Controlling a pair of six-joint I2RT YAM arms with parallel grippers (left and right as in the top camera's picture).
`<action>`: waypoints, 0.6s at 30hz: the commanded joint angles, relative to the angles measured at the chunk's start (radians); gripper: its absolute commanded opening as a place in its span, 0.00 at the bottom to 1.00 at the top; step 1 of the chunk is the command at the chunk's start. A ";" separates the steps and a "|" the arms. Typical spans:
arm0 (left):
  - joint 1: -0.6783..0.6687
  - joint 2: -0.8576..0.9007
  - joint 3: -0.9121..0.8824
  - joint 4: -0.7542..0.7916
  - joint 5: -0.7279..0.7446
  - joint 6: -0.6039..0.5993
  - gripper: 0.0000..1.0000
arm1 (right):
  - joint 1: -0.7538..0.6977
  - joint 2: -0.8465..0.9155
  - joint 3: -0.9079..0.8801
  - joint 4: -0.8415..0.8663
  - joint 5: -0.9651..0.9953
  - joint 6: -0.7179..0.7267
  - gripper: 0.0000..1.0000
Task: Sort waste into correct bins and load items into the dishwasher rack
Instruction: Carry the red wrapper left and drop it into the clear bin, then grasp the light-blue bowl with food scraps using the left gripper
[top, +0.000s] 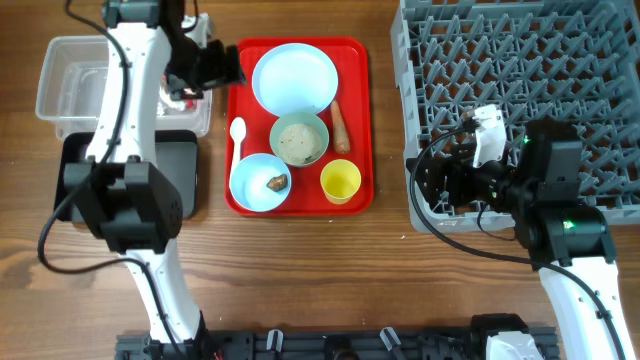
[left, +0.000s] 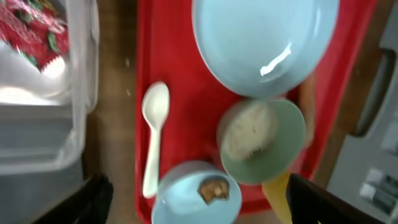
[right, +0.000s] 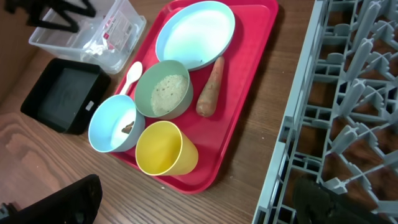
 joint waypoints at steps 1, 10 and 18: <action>-0.028 -0.159 0.004 -0.067 0.011 0.026 0.91 | 0.001 0.006 0.023 0.001 -0.013 -0.003 1.00; -0.184 -0.185 -0.064 -0.226 -0.029 0.042 0.89 | 0.001 0.006 0.023 0.002 -0.013 -0.003 1.00; -0.353 -0.188 -0.360 -0.102 -0.061 0.013 0.75 | 0.001 0.006 0.023 -0.001 -0.013 -0.003 1.00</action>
